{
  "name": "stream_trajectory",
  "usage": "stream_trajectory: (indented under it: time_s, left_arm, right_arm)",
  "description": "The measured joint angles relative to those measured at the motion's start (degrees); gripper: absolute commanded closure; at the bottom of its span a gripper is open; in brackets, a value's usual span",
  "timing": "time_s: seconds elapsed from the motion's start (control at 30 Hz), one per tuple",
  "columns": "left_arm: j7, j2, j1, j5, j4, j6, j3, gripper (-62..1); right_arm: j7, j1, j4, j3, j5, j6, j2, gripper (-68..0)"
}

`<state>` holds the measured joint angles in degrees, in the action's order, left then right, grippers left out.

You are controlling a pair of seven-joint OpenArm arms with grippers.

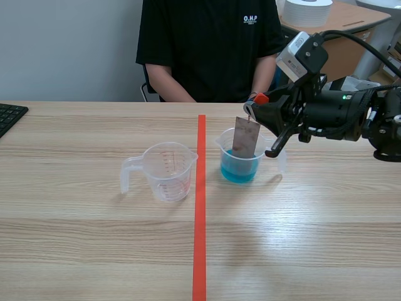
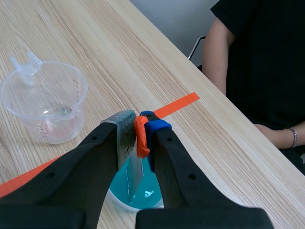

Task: Do the redox reaction experiment.
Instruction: 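Hold the plate still in the solution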

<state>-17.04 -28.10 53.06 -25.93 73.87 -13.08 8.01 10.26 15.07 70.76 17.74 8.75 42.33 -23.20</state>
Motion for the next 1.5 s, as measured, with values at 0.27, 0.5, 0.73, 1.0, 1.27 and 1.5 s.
stream_trajectory:
  time_s: [0.27,0.5,0.73,1.0,1.27,1.5]
  left_arm:
    - [0.0,0.0,0.0,0.0,0.0,0.0,0.0,-2.7]
    - [0.0,0.0,0.0,0.0,0.0,0.0,0.0,-2.7]
    - [0.0,0.0,0.0,0.0,0.0,0.0,0.0,-2.7]
    - [0.0,0.0,0.0,0.0,0.0,0.0,0.0,-2.7]
    - [0.0,0.0,0.0,0.0,0.0,0.0,0.0,-2.7]
    - [0.0,0.0,0.0,0.0,0.0,0.0,0.0,-2.7]
  right_arm:
    - [-0.2,0.3,0.0,0.0,-0.3,0.0,0.0,-1.5]
    - [-0.2,0.3,0.0,0.0,-0.3,0.0,0.0,-1.5]
    - [-0.2,0.3,0.0,0.0,-0.3,0.0,0.0,-1.5]
    - [-0.2,0.3,0.0,0.0,-0.3,0.0,0.0,-1.5]
    - [-0.2,0.3,0.0,0.0,-0.7,0.0,0.0,-1.5]
    - [-0.6,0.3,1.3,0.0,-1.1,0.1,-0.7,-1.5]
